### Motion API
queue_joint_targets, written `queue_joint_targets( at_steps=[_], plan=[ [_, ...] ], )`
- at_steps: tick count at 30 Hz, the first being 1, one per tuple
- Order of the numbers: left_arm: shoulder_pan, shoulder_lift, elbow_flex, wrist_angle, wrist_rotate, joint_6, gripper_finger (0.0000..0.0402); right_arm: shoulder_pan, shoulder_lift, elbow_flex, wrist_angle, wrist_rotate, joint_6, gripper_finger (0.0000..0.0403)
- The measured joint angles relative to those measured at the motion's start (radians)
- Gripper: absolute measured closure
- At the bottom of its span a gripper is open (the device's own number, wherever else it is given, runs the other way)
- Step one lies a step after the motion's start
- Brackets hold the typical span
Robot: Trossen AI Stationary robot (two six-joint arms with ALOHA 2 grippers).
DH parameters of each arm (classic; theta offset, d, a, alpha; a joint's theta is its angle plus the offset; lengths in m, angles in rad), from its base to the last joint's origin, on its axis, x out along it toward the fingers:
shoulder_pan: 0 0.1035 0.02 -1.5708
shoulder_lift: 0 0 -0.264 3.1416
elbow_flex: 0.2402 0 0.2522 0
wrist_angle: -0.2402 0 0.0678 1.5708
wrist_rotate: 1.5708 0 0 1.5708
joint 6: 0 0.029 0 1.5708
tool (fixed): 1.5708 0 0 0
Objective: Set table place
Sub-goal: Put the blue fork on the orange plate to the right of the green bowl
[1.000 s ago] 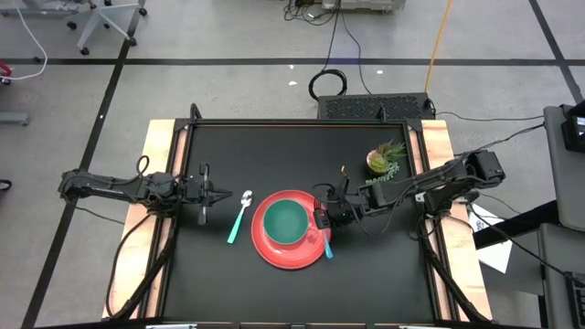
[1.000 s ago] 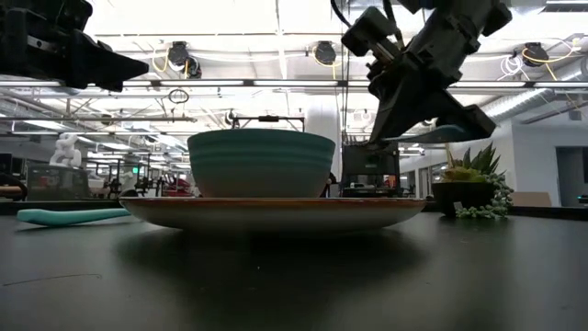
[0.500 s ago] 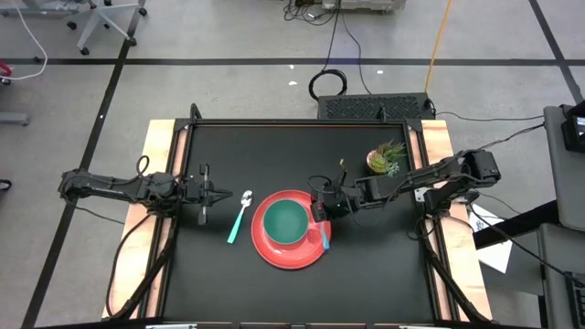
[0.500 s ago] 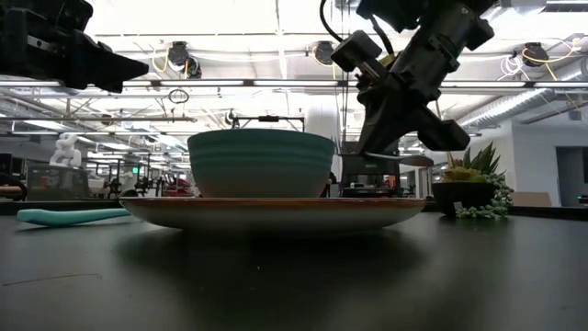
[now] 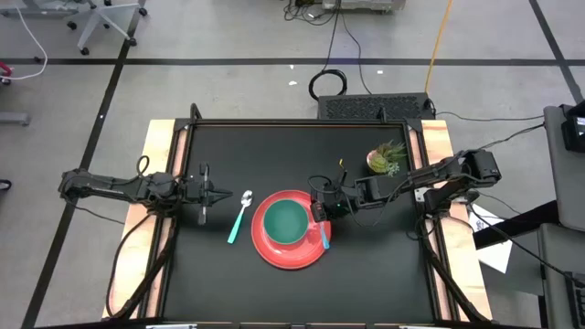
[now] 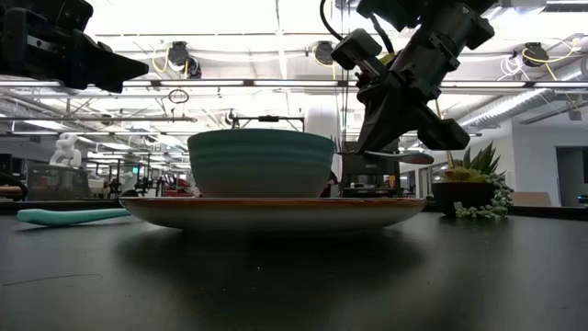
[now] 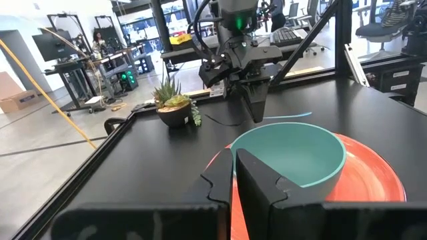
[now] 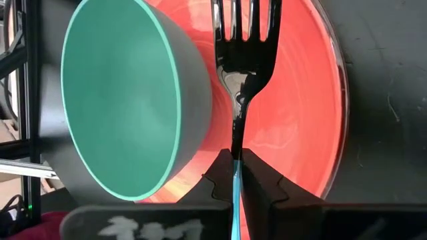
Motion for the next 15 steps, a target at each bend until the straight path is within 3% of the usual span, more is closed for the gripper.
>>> queue_joint_targets(
  at_steps=[9,15],
  plan=[
    [0.000,0.000,0.000,0.000,0.000,0.000,0.0376,-0.039,0.033,0.002,0.009,0.000,-0.081,0.0403],
    [0.000,0.000,0.000,0.000,0.006,0.000,0.0376,-0.052,0.099,0.002,0.106,-0.062,-0.093,0.0403]
  ],
)
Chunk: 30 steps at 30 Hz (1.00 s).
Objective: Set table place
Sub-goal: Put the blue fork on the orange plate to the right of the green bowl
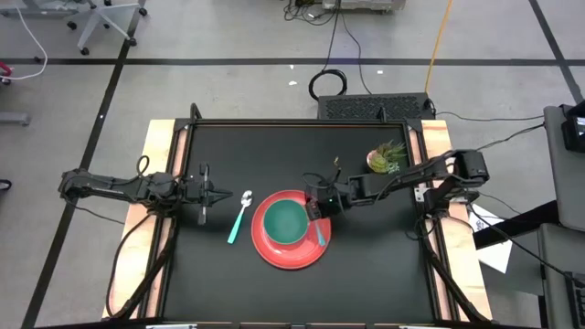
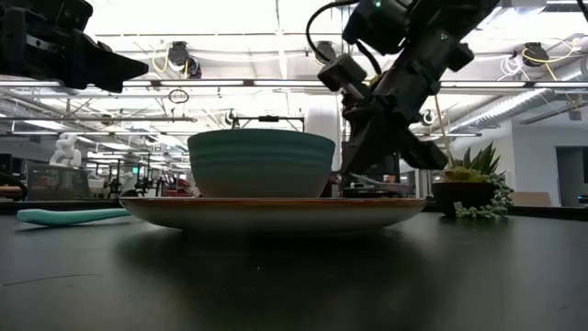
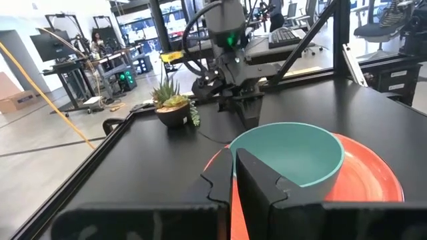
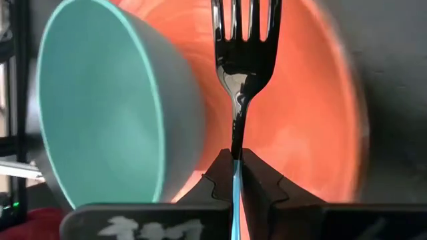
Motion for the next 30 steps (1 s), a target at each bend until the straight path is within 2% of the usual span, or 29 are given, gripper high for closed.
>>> queue_joint_targets(
  at_steps=[17,30],
  plan=[
    [0.000,0.000,0.000,-0.005,0.012,0.000,0.0376,0.006,0.014,0.000,0.016,-0.016,0.072,0.0403],
    [0.000,0.000,0.000,-0.005,0.014,0.000,0.0376,0.048,0.014,0.000,0.019,0.019,0.161,0.0403]
  ],
)
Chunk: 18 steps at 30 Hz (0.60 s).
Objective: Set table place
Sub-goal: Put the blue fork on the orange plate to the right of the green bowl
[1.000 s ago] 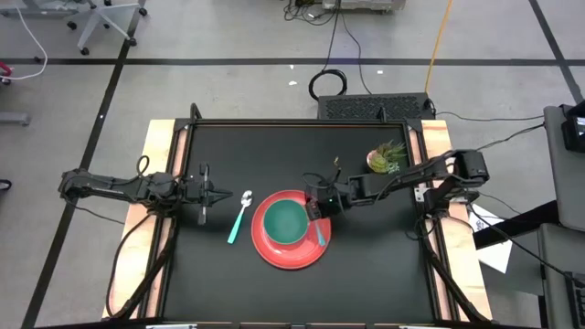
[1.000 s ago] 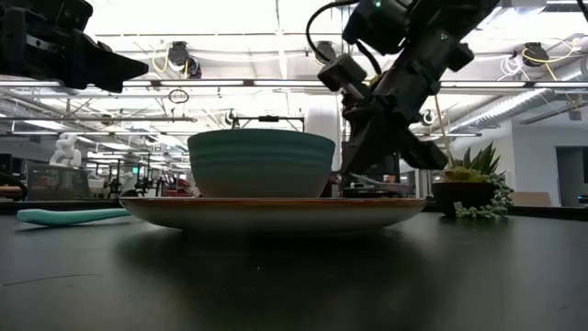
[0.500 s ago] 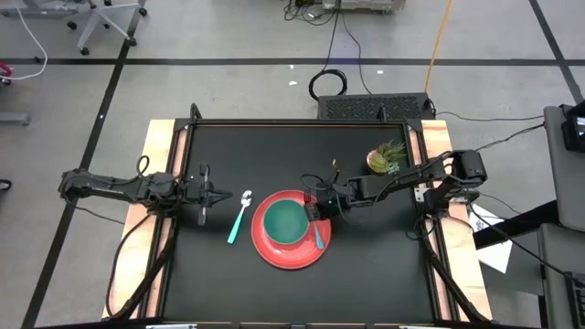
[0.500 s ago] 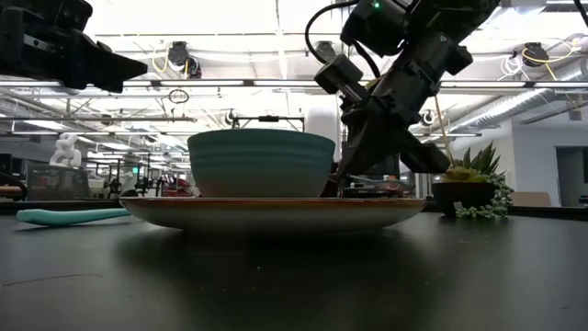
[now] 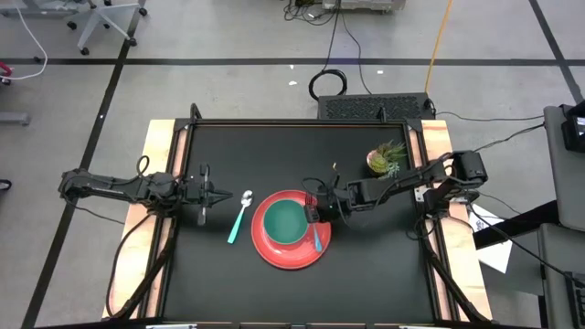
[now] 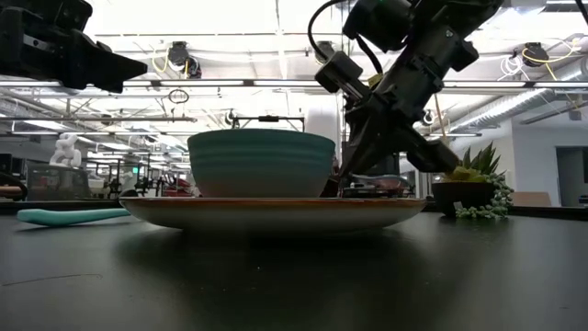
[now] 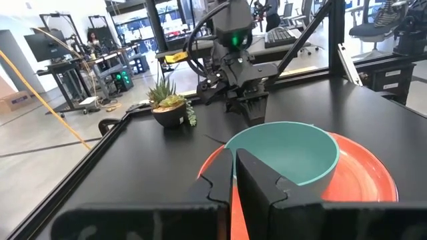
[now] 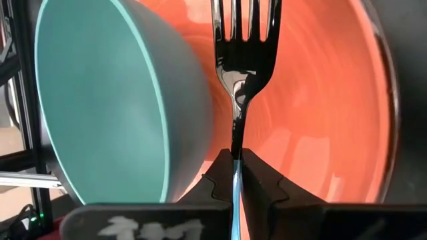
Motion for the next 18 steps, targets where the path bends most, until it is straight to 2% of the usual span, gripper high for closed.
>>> queue_joint_targets(
  at_steps=[18],
  plan=[
    [0.000,0.000,0.000,0.000,0.037,-0.012,0.0376,0.039,0.000,0.000,0.030,0.081,0.081,0.0403]
  ],
)
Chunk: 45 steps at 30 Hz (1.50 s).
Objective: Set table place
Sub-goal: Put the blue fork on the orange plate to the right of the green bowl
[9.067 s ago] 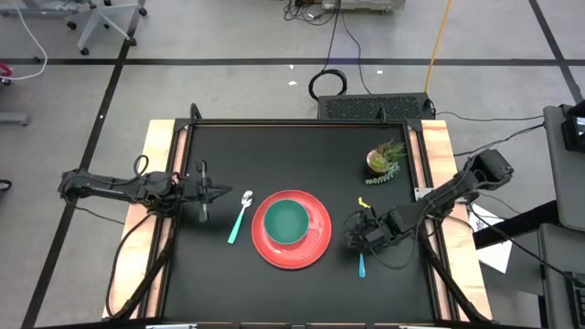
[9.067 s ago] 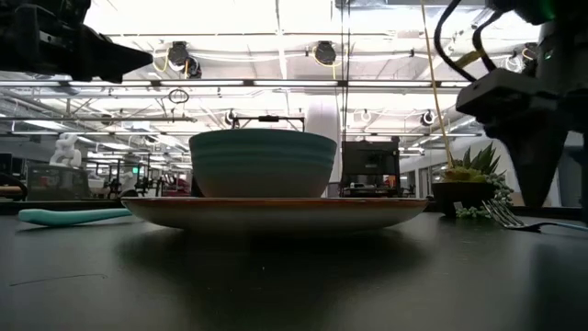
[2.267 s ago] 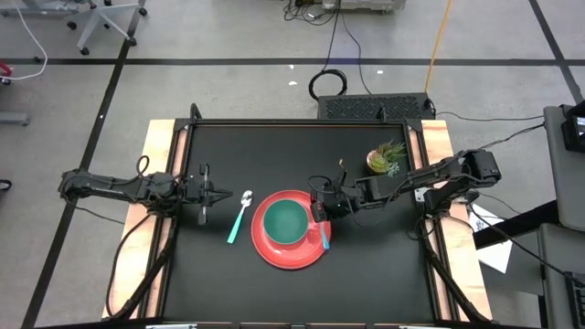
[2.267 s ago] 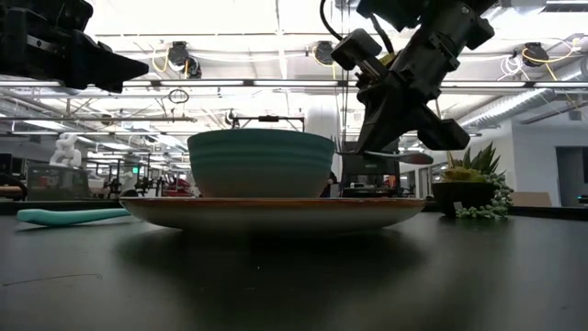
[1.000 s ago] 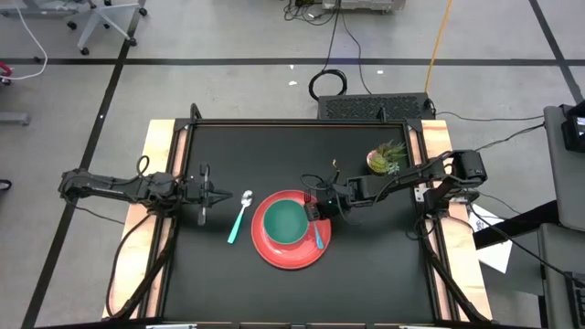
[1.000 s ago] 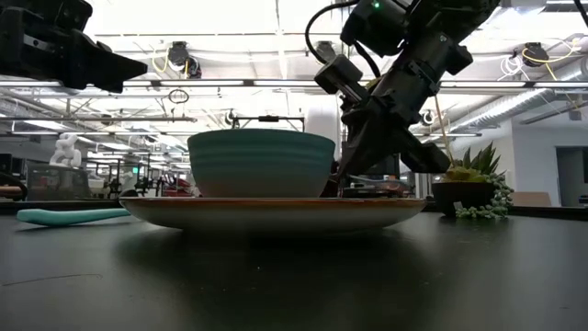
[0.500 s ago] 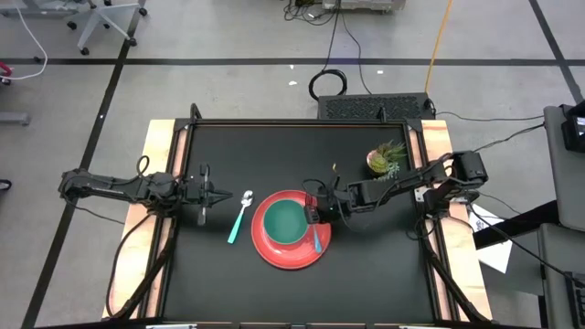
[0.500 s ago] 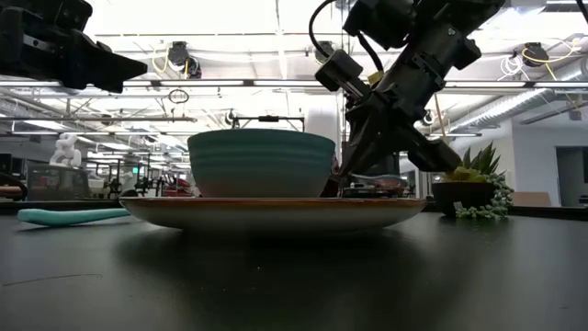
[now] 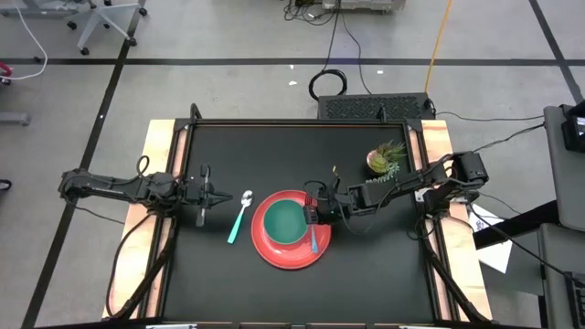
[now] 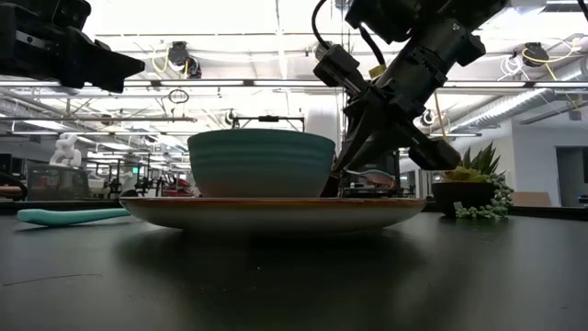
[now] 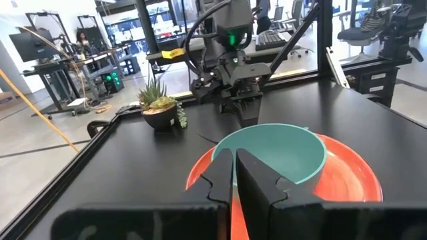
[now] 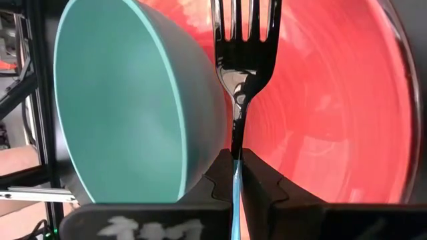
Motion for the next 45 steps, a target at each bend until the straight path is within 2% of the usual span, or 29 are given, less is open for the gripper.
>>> queue_joint_targets(
  at_steps=[12,45],
  plan=[
    [0.000,0.000,0.000,0.000,0.000,-0.001,0.0376,0.003,0.000,-0.001,-0.083,0.003,-0.010,0.0403],
    [0.000,0.000,0.000,-0.011,0.003,-0.018,0.0376,-0.030,0.036,-0.001,-0.086,0.010,-0.021,0.0403]
  ],
)
